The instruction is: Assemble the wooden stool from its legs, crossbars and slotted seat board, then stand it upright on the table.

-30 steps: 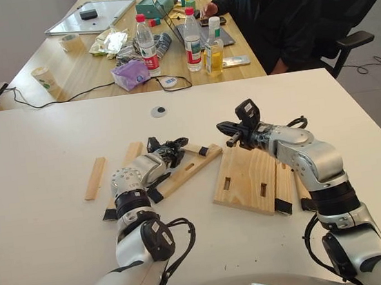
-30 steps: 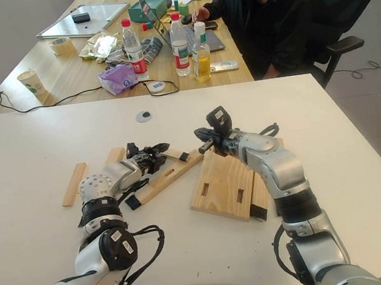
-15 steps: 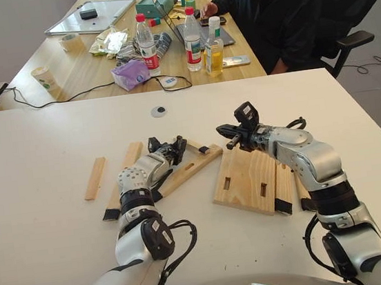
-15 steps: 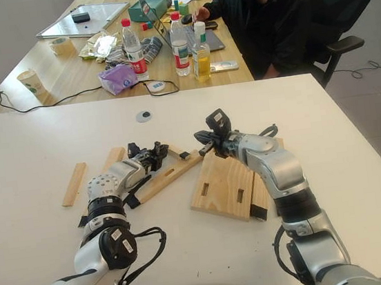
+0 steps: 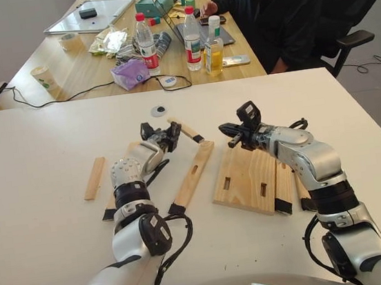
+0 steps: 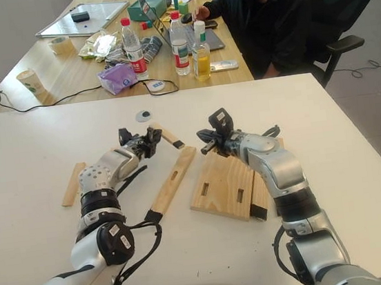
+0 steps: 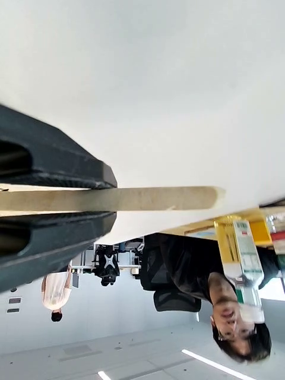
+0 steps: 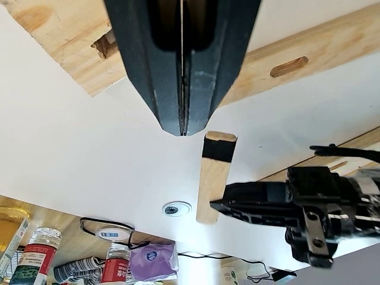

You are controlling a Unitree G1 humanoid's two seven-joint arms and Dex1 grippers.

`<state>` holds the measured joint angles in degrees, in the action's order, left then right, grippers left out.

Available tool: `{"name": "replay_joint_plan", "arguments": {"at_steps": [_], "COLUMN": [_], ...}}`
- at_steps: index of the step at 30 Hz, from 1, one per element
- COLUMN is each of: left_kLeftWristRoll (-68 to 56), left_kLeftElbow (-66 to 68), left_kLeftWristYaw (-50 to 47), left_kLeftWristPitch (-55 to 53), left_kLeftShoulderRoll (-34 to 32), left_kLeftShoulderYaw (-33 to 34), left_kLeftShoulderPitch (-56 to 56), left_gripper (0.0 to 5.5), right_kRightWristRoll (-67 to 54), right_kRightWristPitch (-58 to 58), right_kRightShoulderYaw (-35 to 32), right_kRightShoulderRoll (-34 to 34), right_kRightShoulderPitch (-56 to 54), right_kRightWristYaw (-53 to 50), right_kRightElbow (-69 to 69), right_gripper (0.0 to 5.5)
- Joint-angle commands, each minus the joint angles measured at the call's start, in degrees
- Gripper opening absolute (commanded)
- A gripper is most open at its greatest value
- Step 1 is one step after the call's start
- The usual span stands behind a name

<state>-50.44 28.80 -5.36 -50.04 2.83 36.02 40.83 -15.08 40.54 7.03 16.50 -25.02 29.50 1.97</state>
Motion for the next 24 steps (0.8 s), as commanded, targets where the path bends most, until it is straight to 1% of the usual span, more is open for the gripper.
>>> {"name": "replay_joint_plan", "arguments": {"at_steps": [1,3,4,6,9,12,16,19,24], "left_kLeftWristRoll": [3.68,5.89,8.02,11.83,15.67,15.83,15.14,17.4,19.0], "left_kLeftElbow": [-15.99,-24.21,-28.01,-33.05,-36.56,-36.55,-35.46,-33.18,-29.46], "left_kLeftWristYaw": [6.84,12.8,16.9,23.4,28.32,29.99,29.15,30.2,30.37], "left_kLeftWristPitch": [-1.91,-1.45,0.71,6.03,13.21,17.22,18.42,20.26,23.2], "left_kLeftShoulderRoll": [-5.07,-9.11,-11.57,-14.72,-15.12,-12.64,-9.98,-9.89,-8.66], "left_kLeftShoulderYaw": [-10.12,-15.66,-19.13,-24.02,-28.0,-28.94,-29.07,-30.63,-31.29], "left_kLeftShoulderPitch": [-6.05,-11.97,-15.65,-21.84,-27.91,-30.97,-32.4,-33.17,-33.08], "left_gripper": [0.38,0.38,0.38,0.38,0.38,0.38,0.38,0.38,0.38], "right_kRightWristRoll": [0.79,0.78,0.72,0.68,0.67,0.79,0.88,0.99,1.13], "right_kRightWristPitch": [-0.72,-1.0,-1.12,-1.5,-1.99,-2.25,-2.21,-2.02,-1.94], "right_kRightShoulderYaw": [-0.63,-0.88,-1.03,-1.48,-2.05,-1.94,-1.5,-1.77,-1.48], "right_kRightShoulderRoll": [0.27,0.34,0.39,0.44,0.53,0.67,1.08,1.6,1.96], "right_kRightShoulderPitch": [-0.39,-0.03,-0.02,-0.16,-0.35,-0.92,-1.89,-1.64,-2.2], "right_kRightWristYaw": [-0.86,-1.16,-1.3,-1.6,-1.82,-1.53,-0.66,-0.52,0.03], "right_kRightElbow": [-0.45,-0.42,-0.52,-0.9,-1.25,-1.8,-2.4,-2.15,-2.65], "right_gripper": [0.0,0.0,0.0,0.0,0.0,0.0,0.0,0.0,0.0]}}
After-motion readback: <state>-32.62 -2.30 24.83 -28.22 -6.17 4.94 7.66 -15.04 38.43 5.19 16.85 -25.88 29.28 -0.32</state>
